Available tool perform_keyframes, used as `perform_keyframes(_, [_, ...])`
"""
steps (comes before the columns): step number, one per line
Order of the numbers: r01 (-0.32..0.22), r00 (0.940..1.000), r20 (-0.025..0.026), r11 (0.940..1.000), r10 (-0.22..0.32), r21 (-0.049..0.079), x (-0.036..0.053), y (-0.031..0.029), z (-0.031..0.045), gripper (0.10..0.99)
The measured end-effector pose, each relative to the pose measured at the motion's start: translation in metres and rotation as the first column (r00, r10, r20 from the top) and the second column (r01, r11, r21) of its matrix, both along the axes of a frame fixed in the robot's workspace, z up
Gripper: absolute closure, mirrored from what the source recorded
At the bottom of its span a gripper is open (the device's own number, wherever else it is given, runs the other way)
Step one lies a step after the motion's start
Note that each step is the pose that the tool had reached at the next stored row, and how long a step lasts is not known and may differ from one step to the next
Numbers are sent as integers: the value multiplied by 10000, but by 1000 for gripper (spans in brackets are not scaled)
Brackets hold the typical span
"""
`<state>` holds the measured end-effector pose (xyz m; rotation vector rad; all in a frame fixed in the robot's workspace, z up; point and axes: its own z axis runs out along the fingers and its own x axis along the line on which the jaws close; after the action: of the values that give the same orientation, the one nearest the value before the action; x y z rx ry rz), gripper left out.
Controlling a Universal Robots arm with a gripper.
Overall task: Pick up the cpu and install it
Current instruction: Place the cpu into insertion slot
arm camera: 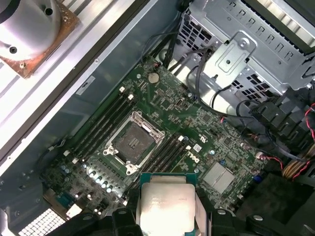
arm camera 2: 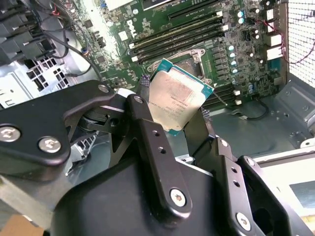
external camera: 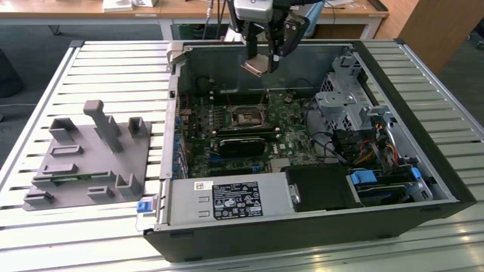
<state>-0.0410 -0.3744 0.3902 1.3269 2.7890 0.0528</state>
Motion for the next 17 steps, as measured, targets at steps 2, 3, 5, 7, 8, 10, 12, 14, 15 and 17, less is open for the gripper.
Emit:
perform_keyframes(2, [130, 9999, 1, 9999, -130, 1, 0, 1, -3, 557])
perform_keyframes(3, [237, 9997, 0, 9997, -237, 0, 0, 2, -5, 557])
perform_keyframes(5, [602, 9982, 0, 9982, -602, -1, 0, 2, -18, 557])
perform_keyframes(7, [960, 9954, 0, 9954, -960, -1, 0, 2, -38, 557])
perform_keyframes(8, [1140, 9935, 0, 9935, -1140, -1, 0, 2, -49, 557])
perform_keyframes(10, [1513, 9885, 0, 9885, -1513, 1, 0, 2, -72, 557])
perform_keyframes(12, [1867, 9824, 0, 9824, -1867, 1, 0, 2, -94, 557])
perform_keyframes(14, [2219, 9751, 0, 9751, -2219, 1, 0, 2, -115, 557])
perform_keyframes(15, [2395, 9709, 0, 9709, -2395, 0, 0, 2, -125, 557])
perform_keyframes(17, [2743, 9617, 0, 9617, -2743, 0, 0, 2, -146, 557])
